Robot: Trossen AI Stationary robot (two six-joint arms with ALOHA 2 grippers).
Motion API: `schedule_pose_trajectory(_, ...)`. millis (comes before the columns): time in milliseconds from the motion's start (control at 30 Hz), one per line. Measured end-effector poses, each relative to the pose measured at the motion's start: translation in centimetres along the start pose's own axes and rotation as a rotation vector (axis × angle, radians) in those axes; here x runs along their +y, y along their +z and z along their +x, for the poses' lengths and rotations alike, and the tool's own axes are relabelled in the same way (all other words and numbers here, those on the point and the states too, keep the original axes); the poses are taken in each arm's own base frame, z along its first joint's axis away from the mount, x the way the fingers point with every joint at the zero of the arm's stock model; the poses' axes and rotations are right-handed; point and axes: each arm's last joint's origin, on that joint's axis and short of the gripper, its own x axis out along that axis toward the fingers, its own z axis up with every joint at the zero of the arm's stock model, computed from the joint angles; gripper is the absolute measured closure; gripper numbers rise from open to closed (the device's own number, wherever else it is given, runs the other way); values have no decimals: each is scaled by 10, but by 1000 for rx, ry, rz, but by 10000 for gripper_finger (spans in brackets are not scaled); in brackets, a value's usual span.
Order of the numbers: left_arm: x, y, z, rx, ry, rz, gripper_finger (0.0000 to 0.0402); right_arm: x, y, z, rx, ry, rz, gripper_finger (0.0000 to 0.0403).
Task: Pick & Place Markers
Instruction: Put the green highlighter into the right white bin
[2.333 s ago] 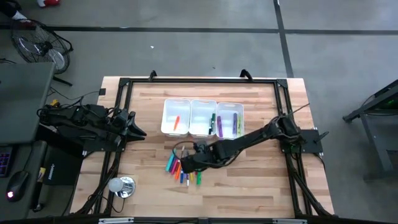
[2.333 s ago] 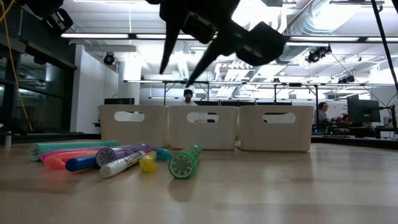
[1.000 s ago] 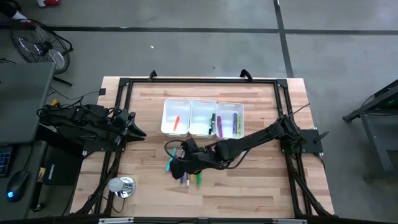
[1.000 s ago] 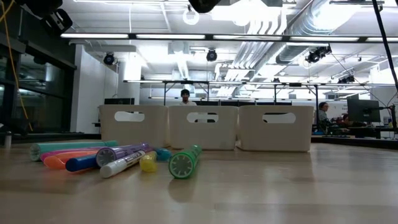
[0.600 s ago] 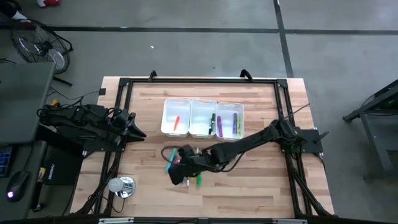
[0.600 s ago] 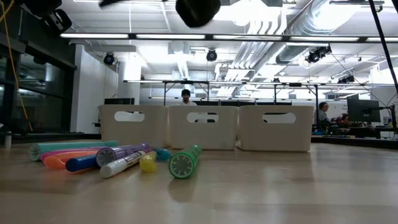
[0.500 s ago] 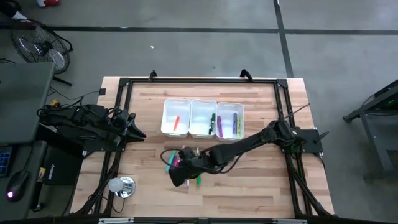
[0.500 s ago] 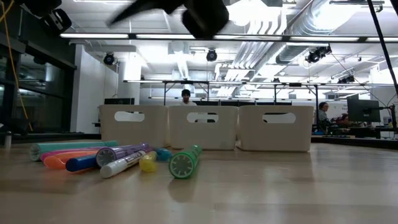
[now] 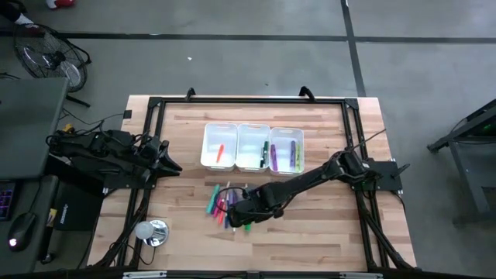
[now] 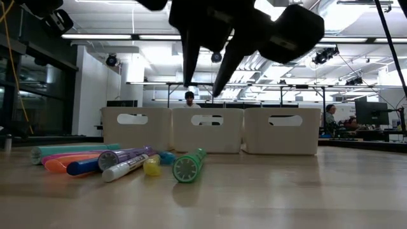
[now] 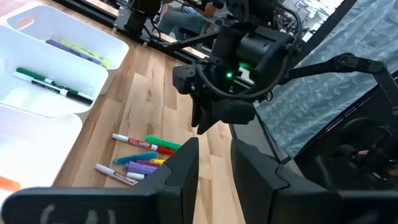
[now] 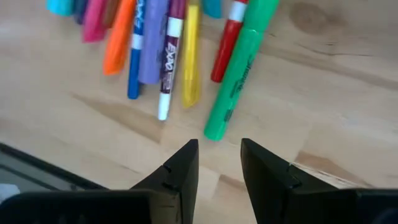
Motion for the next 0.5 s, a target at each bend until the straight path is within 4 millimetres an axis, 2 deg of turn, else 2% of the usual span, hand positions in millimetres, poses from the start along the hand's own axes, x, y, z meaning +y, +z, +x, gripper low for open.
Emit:
schedule_pose_trajectory(200,0,0,0,0,0,1,309,-12,2,17,-12,-43,28,295)
schedule_pose_trajectory(500,0,0,0,3,2,10,309,-18,5,43,-16,46,57,295)
